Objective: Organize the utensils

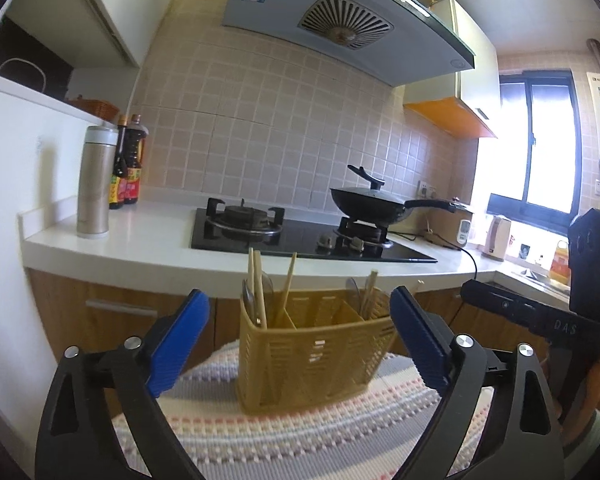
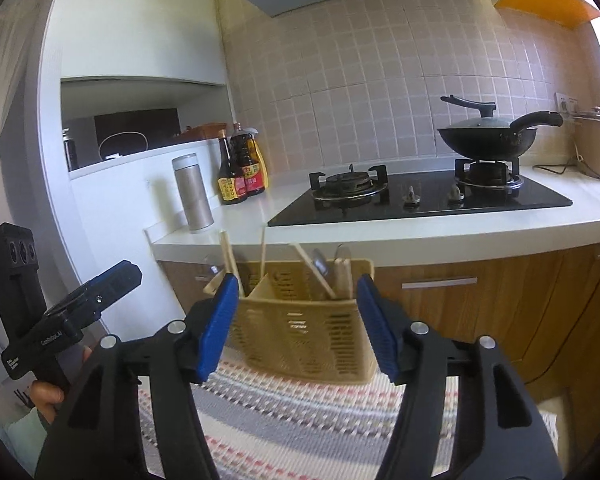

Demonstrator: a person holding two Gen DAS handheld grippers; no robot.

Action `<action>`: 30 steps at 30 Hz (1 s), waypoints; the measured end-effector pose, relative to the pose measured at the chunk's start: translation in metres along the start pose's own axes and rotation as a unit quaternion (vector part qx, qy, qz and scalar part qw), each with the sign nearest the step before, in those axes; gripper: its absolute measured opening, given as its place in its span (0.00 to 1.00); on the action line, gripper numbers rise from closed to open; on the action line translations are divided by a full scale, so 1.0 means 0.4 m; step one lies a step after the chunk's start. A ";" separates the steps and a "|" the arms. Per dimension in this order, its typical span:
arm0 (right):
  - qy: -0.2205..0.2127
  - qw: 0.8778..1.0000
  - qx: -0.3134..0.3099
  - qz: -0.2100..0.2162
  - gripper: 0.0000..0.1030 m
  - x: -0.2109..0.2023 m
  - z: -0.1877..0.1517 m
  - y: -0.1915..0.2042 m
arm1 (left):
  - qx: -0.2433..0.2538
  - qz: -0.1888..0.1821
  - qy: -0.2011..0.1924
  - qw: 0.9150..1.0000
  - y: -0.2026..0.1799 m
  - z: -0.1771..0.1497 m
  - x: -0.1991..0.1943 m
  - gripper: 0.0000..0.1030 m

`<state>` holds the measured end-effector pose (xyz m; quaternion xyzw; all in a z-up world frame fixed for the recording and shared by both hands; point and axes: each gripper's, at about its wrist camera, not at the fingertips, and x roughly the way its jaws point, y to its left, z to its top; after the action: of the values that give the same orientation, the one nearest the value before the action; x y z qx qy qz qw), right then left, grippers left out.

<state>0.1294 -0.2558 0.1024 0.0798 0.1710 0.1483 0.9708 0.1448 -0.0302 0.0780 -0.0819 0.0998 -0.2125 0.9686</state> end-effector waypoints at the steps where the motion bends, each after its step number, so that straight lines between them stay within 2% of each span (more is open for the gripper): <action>1: 0.000 1.000 0.001 -0.004 0.56 -0.009 -0.007 0.012 | -0.002 0.003 -0.001 1.000 -0.002 -0.002 -0.011 0.89; 5: -0.009 1.000 -0.003 -0.023 0.58 -0.040 -0.035 0.056 | -0.003 0.023 -0.003 1.000 -0.018 -0.014 -0.055 0.92; 9: -0.017 0.998 -0.002 -0.066 0.71 -0.056 -0.074 0.082 | 0.008 0.053 0.002 0.999 -0.037 -0.044 -0.077 0.92; 16: -0.021 0.990 -0.026 -0.139 0.72 -0.029 -0.164 0.106 | -0.006 0.123 0.029 0.992 -0.039 -0.163 -0.056 0.92; 22: -0.024 0.987 -0.024 -0.159 0.73 0.003 -0.209 0.090 | 0.023 0.186 0.018 0.982 -0.047 -0.217 -0.044 0.92; 24: -0.021 0.986 -0.021 -0.161 0.73 0.009 -0.221 0.077 | 0.037 0.213 0.022 0.976 -0.044 -0.227 -0.031 0.92; 28: -0.021 0.986 -0.020 -0.164 0.74 0.020 -0.221 0.067 | 0.040 0.212 0.042 0.976 -0.037 -0.230 -0.010 0.92; 30: -0.023 0.987 -0.013 -0.160 0.76 0.016 -0.218 0.059 | 0.049 0.212 0.037 0.975 -0.045 -0.233 -0.014 0.92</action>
<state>0.0980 -0.2224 0.0244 0.0419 0.1576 -0.0083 0.9866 0.1116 -0.0547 -0.0075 -0.0035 0.1399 -0.0097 0.9901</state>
